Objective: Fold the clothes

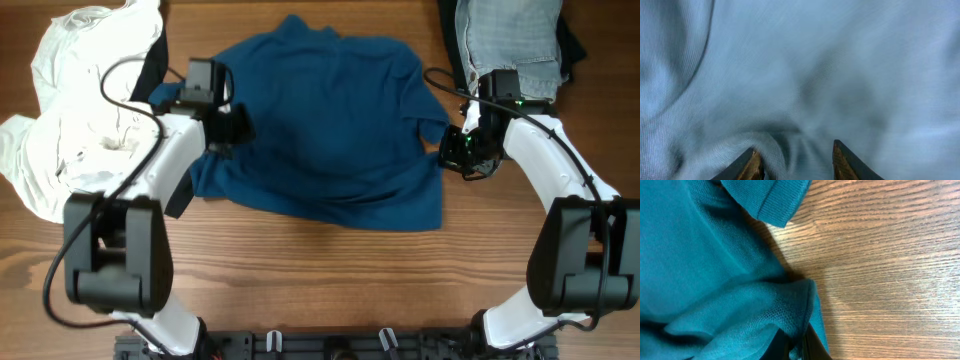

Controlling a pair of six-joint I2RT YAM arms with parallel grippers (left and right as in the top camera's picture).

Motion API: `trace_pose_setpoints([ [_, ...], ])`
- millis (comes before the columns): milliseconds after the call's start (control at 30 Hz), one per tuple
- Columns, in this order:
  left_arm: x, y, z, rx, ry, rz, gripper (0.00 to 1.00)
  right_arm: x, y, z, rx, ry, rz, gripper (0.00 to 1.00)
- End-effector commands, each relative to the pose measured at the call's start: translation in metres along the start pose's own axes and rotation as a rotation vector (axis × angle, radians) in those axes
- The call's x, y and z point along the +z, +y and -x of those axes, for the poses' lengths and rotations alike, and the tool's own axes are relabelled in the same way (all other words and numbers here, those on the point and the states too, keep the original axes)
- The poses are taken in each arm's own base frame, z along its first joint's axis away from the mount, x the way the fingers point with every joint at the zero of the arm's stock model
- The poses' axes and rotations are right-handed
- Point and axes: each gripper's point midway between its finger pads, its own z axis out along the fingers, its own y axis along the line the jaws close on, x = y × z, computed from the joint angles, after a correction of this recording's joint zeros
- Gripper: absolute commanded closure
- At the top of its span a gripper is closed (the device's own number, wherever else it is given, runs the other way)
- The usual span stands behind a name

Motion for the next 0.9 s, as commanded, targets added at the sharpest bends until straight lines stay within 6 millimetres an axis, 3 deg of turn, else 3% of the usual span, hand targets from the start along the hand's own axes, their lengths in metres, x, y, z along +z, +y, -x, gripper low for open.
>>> trace_pose_setpoints([
  [0,-0.048,-0.039,0.035,0.044,-0.115,-0.142,0.58,0.0,-0.002,0.005,-0.019,-0.008,-0.013,0.96],
  [133,-0.054,-0.041,0.047,0.108,-0.165,-0.135,0.51,0.0,-0.002,0.005,-0.019,-0.008,-0.013,0.96],
  [200,-0.047,-0.033,0.041,0.111,-0.136,-0.096,0.49,0.0,-0.002,0.004,-0.019,-0.005,-0.013,0.96],
  [333,-0.042,-0.008,0.001,0.104,0.032,0.001,0.44,0.0,-0.003,0.002,-0.034,0.003,-0.015,0.96],
  [367,-0.044,0.007,-0.02,0.092,0.117,0.068,0.42,0.0,-0.003,0.001,-0.038,0.006,-0.016,0.96],
  [567,-0.053,0.048,-0.064,0.084,0.285,0.251,0.45,0.0,-0.002,0.001,-0.041,0.007,-0.008,0.96],
  [767,-0.026,0.062,-0.068,0.142,0.232,0.268,0.46,0.0,-0.001,0.001,-0.042,0.008,-0.005,0.96],
  [867,-0.009,0.065,-0.07,0.147,0.19,0.253,0.52,0.0,-0.001,0.001,-0.042,0.009,-0.006,0.96],
])
